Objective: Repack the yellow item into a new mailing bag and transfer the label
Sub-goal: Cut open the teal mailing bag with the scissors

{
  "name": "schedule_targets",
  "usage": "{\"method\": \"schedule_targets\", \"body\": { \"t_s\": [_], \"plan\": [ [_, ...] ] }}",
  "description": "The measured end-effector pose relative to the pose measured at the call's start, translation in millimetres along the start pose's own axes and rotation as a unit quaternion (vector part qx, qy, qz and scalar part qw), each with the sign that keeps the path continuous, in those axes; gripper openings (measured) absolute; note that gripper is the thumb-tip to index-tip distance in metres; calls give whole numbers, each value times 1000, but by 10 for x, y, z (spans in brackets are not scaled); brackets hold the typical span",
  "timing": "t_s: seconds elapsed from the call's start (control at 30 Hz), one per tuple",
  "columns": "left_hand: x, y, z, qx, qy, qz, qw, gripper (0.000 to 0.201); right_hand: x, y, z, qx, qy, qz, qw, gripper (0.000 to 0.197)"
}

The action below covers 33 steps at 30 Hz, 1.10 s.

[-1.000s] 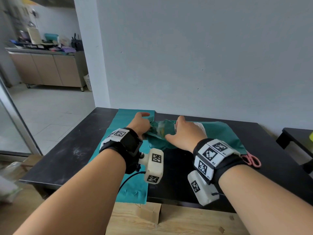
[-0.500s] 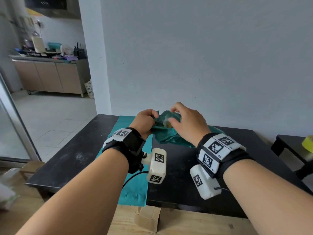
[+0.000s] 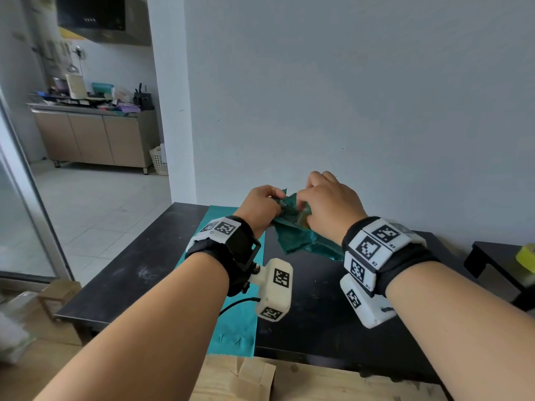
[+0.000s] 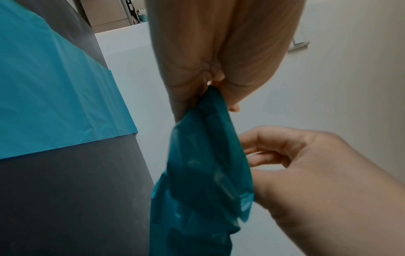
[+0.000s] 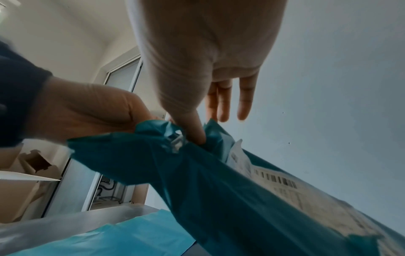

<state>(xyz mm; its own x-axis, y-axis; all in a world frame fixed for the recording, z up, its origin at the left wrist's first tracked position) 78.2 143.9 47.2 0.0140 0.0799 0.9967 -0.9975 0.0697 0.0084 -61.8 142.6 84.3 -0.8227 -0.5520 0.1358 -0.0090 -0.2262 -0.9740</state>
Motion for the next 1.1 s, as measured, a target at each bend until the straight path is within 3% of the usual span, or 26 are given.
{"method": "schedule_targets", "body": {
  "t_s": [0.13,0.23,0.3,0.37,0.47,0.6,0.67,0.77,0.9,1.03,1.1],
  "plan": [
    [36,22,-46,-9,6,8,1000,44,70,-6,9,27,26,18,999,10],
    [48,30,-67,6,17,42,999,42,106,-32,9,57,49,72,995,12],
    [39,50,-92,-21,17,53,998,34,134,-91,21,91,63,93,990,14],
    [-5,78,-98,-73,6,33,997,62,172,-182,39,125,75,107,984,14],
    [-43,115,-66,-73,33,7,997,114,234,-336,70,170,83,149,971,12],
    [-48,123,32,-47,72,-9,996,135,270,-561,87,220,82,237,943,12],
    [-30,167,51,-85,88,-72,990,128,269,-645,98,231,89,262,933,10],
    [106,310,4,-170,139,-26,975,72,247,-697,127,243,99,311,913,8],
    [163,339,28,-121,133,-18,984,55,209,-730,138,218,81,403,885,9],
    [117,256,26,-63,84,-7,994,41,218,-736,114,152,29,463,873,10],
    [89,220,24,-45,73,9,996,41,245,-713,85,77,2,527,846,33]
  ]
}}
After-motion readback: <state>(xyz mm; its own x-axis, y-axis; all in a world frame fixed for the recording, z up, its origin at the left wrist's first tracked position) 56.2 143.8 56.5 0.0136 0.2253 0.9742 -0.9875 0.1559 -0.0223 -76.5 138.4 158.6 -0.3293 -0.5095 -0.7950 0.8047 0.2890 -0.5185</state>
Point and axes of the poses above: each hand's wrist, its own z-axis towards the middle knuckle, its own y-axis out of the palm, x = y × z, the point moved 1 cm from there along z, towards the middle knuckle, and after that the axes turned 13 degrees about -x, right-handed, at the moved point
